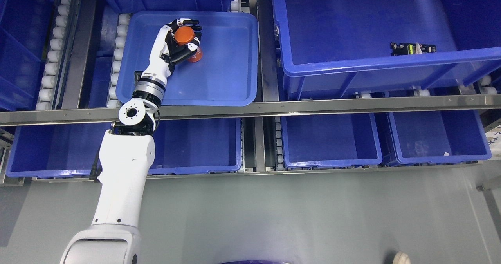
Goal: Grab orange capacitor from left shelf to right desk
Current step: 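Close the left hand fingers around the orange capacitor, then lift the orange capacitor out of the bin with the left hand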
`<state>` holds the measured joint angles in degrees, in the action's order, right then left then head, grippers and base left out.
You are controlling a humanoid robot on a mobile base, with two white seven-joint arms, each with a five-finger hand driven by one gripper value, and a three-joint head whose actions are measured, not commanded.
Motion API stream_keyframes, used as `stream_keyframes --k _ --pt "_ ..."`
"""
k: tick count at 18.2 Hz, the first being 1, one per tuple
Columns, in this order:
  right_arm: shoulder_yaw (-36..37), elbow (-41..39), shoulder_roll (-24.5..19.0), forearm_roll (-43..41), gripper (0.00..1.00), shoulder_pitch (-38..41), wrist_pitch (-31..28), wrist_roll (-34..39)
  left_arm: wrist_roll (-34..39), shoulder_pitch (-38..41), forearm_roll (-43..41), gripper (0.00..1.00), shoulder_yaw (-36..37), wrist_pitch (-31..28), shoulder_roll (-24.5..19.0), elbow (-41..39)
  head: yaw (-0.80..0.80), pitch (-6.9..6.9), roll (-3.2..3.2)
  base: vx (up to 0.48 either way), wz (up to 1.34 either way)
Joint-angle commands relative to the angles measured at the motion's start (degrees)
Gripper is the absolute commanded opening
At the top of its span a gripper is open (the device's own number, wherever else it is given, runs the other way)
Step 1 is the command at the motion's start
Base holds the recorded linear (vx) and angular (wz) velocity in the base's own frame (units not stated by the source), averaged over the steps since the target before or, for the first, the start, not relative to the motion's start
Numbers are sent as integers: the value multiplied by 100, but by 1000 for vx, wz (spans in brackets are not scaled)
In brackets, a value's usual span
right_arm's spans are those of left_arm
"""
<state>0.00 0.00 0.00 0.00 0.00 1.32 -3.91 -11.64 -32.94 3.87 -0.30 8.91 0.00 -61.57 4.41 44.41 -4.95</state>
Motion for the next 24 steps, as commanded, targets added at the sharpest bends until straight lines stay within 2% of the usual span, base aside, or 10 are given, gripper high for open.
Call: stream_keyframes --k 1,8,15,20,22,24 --pt "97 -100 100 18 100 132 -1 22 -5 121 17 0 -164 234 -100 215 0 0 0 0 0" --pt "97 -100 100 18 100 132 -1 31 -67 227 131 0 -295 401 -100 -65 0 0 0 0 0" --pt "97 -100 100 18 100 132 -1 31 -67 236 667 0 -260 375 -100 -1321 0 0 0 0 0" --pt "105 -100 100 18 100 132 -1 31 -198 358 703 0 -234 401 -100 -2156 0 0 0 0 0" --pt "105 -100 100 18 100 132 -1 31 -408 577 703 0 -225 611 -100 -2621 0 0 0 0 0" --pt "97 -100 100 18 100 132 -1 31 -628 867 703 0 -234 1119 -100 -2869 0 0 0 0 0"
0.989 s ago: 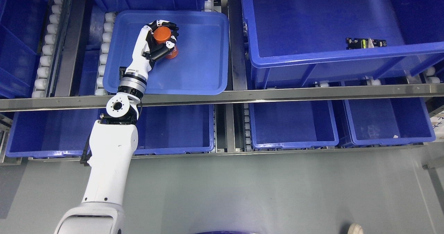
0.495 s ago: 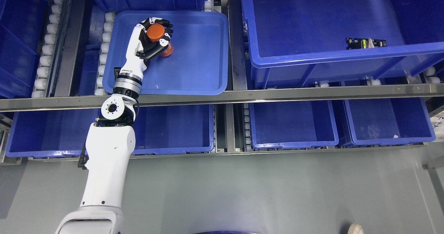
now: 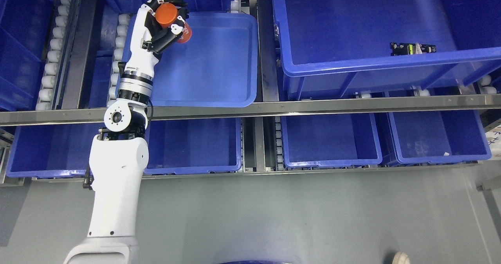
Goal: Grab orange capacitor from left shelf to right desk
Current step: 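Lift the orange capacitor out of the bin with the left hand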
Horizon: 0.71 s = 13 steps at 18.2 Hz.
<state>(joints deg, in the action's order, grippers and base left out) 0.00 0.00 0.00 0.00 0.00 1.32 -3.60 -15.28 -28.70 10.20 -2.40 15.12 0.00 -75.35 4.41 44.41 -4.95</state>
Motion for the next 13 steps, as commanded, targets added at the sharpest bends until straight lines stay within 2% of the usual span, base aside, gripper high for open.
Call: stream_keyframes --k 1,5,10,13 --pt "97 -100 100 18 100 132 8 0 -343 627 70 0 -58 875 -100 -1561 0 0 0 0 0" --pt "97 -100 100 18 100 132 -1 -9 -300 1453 79 0 -208 2081 -100 -1859 0 0 0 0 0" --pt "97 -100 100 18 100 132 -1 -9 367 1728 439 0 -489 2189 -100 -2299 0 0 0 0 0" --pt "97 -100 100 18 100 132 -1 0 412 1815 439 1 -489 2197 -100 -2309 0 0 0 0 0"
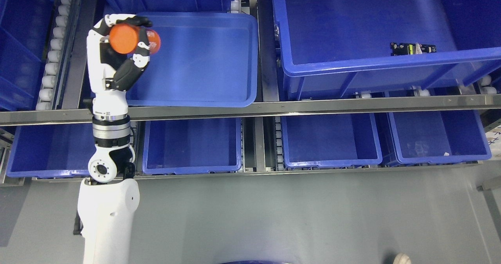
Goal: Grab orange capacitor from left shelf to right desk
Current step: 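Lift the orange capacitor out of the bin with the left hand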
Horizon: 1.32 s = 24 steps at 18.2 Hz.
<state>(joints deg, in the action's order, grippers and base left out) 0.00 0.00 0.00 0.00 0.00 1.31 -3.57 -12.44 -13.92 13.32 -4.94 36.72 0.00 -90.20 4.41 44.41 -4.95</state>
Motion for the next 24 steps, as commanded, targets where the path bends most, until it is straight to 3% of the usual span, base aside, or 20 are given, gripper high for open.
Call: stream_keyframes --k 1,5,24 --pt "97 -100 100 18 100 132 10 -12 154 346 127 1 -227 46 -100 -824 0 0 0 0 0" --pt "97 -100 100 18 100 132 1 -4 759 355 118 0 -236 -42 -100 -824 0 0 0 0 0" --pt "97 -100 100 18 100 132 1 -12 760 285 127 0 19 11 -100 -833 0 0 0 0 0"
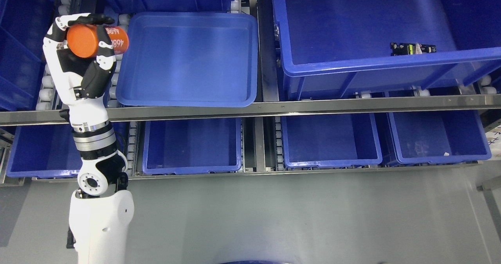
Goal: Grab orange capacitor from left shelf to right desk
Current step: 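Lift the orange capacitor out of the bin with the left hand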
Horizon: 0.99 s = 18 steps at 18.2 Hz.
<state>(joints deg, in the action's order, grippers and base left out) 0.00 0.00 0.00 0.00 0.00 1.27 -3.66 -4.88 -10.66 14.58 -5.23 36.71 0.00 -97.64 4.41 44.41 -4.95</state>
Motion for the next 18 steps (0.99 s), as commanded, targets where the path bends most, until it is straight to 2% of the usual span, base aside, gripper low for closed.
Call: stream_keyframes --k 1,18 --pt "106 -100 100 18 100 132 5 5 5 -41 1 0 49 12 -100 -89 0 0 0 0 0" --pt "97 -100 100 18 100 132 14 -3 -4 -190 -8 0 119 -225 -100 -71 0 0 0 -6 0"
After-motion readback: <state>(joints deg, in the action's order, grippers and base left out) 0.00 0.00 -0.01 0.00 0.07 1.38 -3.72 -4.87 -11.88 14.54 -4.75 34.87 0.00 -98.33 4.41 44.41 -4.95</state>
